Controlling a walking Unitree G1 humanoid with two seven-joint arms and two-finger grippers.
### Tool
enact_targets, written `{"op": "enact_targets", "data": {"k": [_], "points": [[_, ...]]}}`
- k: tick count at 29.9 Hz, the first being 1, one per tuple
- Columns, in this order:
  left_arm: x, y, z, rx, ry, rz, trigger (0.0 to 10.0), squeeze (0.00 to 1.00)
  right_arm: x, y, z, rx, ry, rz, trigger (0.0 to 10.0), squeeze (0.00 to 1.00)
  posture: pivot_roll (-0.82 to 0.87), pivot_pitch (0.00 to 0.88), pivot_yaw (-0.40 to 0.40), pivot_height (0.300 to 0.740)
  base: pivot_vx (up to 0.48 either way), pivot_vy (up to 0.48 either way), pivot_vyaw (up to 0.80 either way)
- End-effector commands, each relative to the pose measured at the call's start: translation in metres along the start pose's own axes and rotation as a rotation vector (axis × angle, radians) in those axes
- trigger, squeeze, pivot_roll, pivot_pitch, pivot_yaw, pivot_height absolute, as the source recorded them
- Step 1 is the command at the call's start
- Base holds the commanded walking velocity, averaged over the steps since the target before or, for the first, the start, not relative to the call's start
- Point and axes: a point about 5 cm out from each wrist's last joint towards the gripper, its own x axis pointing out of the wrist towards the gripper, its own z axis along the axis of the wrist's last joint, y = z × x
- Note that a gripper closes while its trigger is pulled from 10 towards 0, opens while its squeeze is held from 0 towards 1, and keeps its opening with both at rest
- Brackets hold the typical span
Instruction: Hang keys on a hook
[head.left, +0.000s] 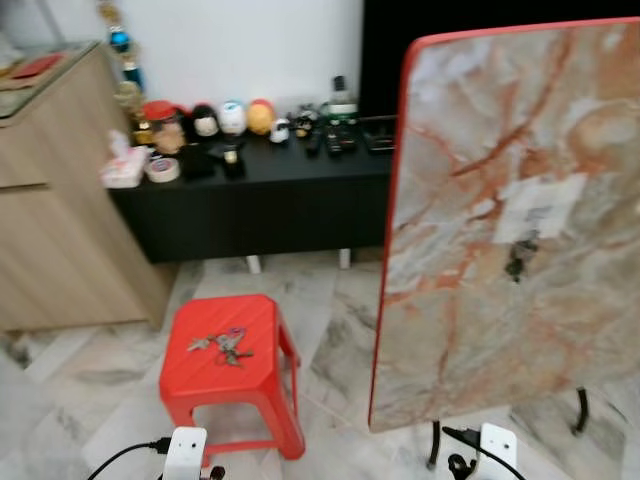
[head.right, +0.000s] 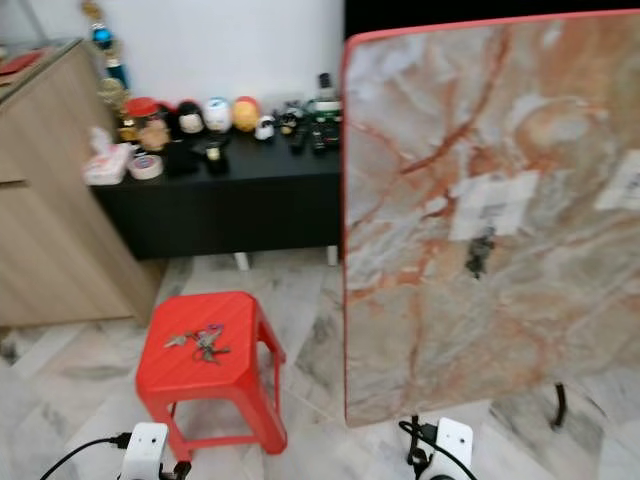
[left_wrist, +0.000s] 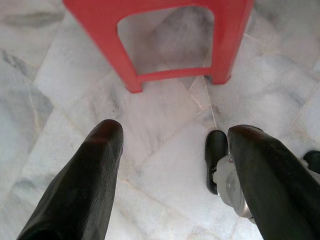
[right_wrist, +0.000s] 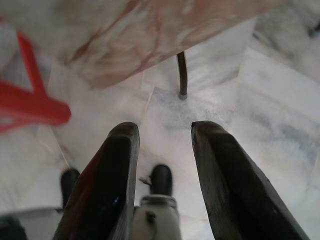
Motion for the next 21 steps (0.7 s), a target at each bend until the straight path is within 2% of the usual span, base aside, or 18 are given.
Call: {"op": "enact_targets", "data": {"k": [1, 5, 7, 11, 18, 21], "points": [[0.001, -0.001, 0.002, 0.002, -0.003, 0.009, 10.0, 0.00, -0.002, -0.002, -0.010, -0.034, 0.037, 0.003, 10.0, 0.00, 0.00, 0.000, 0.012, 0.740, 0.000, 0.000, 0.80], [0.001, -0.001, 0.002, -0.003, -0.006, 0.008, 10.0, 0.00, -0.003, -0.006, -0.015, -0.027, 0.049, -0.009, 10.0, 0.00, 0.00, 0.000, 0.013, 0.740, 0.000, 0.000, 0.80], [0.001, -0.002, 0.002, -0.001, -0.007, 0.006, 10.0, 0.00, -0.004, -0.008, -0.018, -0.061, 0.059, -0.009, 10.0, 0.00, -0.01, 0.000, 0.017, 0.740, 0.000, 0.000, 0.80], [0.001, -0.003, 0.003, 0.002, -0.008, 0.002, 10.0, 0.00, -0.004, -0.009, -0.018, -0.049, 0.059, -0.012, 10.0, 0.00, -0.01, 0.000, 0.018, 0.740, 0.000, 0.000, 0.80], [0.001, -0.005, 0.004, -0.002, -0.013, 0.001, 10.0, 0.00, -0.004, -0.011, -0.016, -0.068, 0.056, -0.011, 10.0, 0.00, 0.00, 0.006, 0.011, 0.740, 0.000, 0.000, 0.80], [0.001, -0.005, 0.004, -0.005, -0.013, 0.001, 10.0, 0.00, -0.002, -0.008, -0.008, -0.064, 0.045, -0.005, 10.0, 0.00, 0.00, 0.006, 0.011, 0.740, 0.000, 0.000, 0.74]]}}
